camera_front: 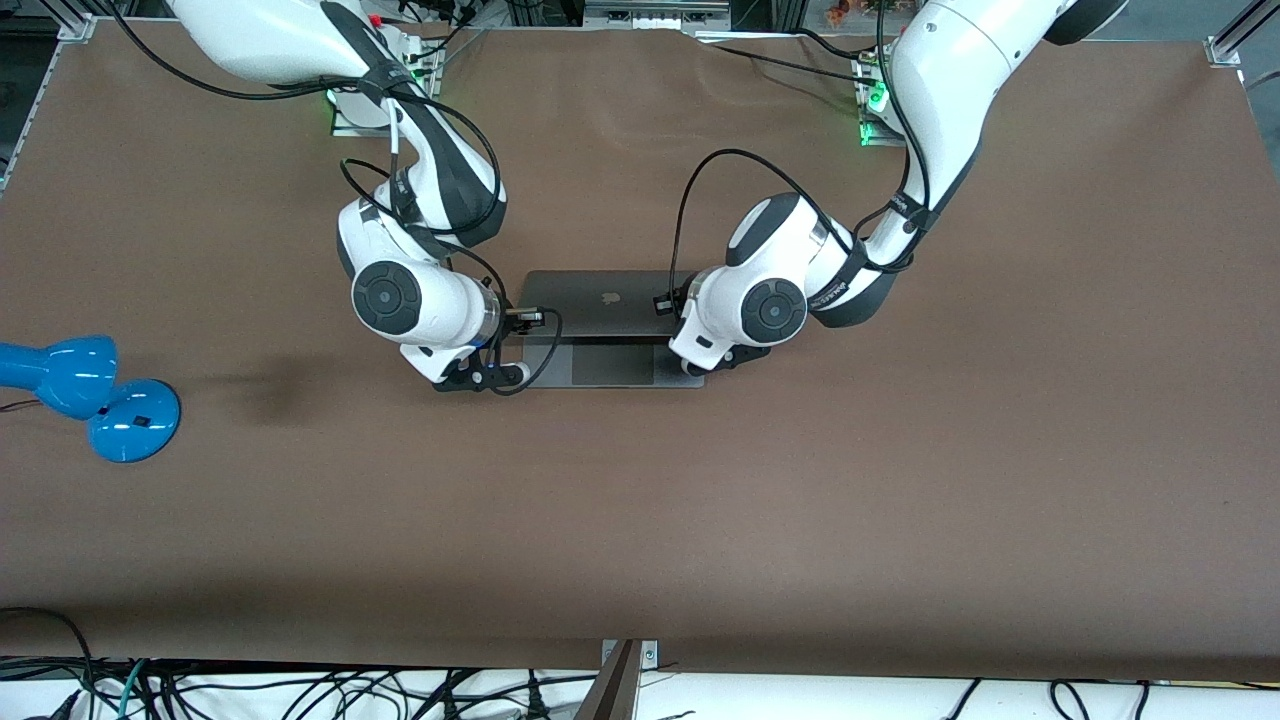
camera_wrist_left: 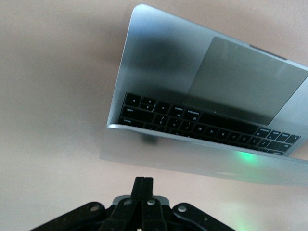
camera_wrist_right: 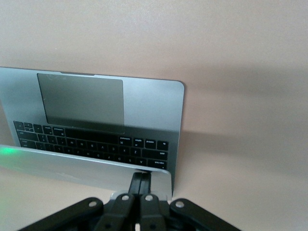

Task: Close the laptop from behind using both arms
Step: 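Push the laptop screen down toward the keyboard with both grippers, then press the closed lid flat with both grippers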

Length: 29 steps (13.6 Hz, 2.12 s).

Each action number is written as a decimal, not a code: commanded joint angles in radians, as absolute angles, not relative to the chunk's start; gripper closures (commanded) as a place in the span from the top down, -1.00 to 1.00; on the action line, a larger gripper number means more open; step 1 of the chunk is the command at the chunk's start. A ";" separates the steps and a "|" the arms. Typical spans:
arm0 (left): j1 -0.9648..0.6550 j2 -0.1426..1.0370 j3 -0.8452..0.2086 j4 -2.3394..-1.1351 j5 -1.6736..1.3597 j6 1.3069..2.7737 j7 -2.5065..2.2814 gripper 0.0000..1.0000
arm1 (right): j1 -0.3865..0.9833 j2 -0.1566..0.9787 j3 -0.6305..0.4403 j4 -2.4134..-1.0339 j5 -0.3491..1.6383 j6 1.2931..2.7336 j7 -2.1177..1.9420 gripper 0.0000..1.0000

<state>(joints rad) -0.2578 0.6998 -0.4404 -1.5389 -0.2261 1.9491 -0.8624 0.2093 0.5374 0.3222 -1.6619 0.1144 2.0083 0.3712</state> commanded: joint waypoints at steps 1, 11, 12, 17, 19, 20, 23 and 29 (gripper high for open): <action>-0.267 0.742 -0.431 -1.488 -0.196 1.948 -0.856 -1.00 | 0.206 0.557 0.322 -1.664 0.071 2.057 0.353 -1.00; -0.272 0.808 -0.416 -1.457 -0.146 2.002 -0.854 -1.00 | 0.203 0.606 0.321 -1.658 0.048 2.128 0.310 -1.00; -0.272 0.813 -0.416 -1.457 -0.146 2.006 -0.854 -1.00 | 0.202 0.610 0.321 -1.657 0.048 2.137 0.310 -1.00; -0.272 0.834 -0.414 -1.454 -0.126 2.034 -0.854 -1.00 | 0.204 0.638 0.313 -1.657 0.026 2.180 0.308 -1.00; -0.273 0.850 -0.414 -1.436 -0.126 2.034 -0.854 -1.00 | 0.203 0.647 0.311 -1.657 0.028 2.181 0.292 -1.00; -0.279 0.856 -0.414 -1.433 -0.124 2.034 -0.854 -1.00 | 0.202 0.650 0.307 -1.655 0.028 2.183 0.290 -1.00; -0.281 0.873 -0.414 -1.419 -0.104 2.036 -0.857 -1.00 | 0.204 0.670 0.301 -1.655 0.028 2.227 0.282 -1.00; -0.285 0.891 -0.414 -1.419 -0.103 2.062 -0.856 -1.00 | 0.206 0.703 0.301 -1.655 0.028 2.281 0.279 -1.00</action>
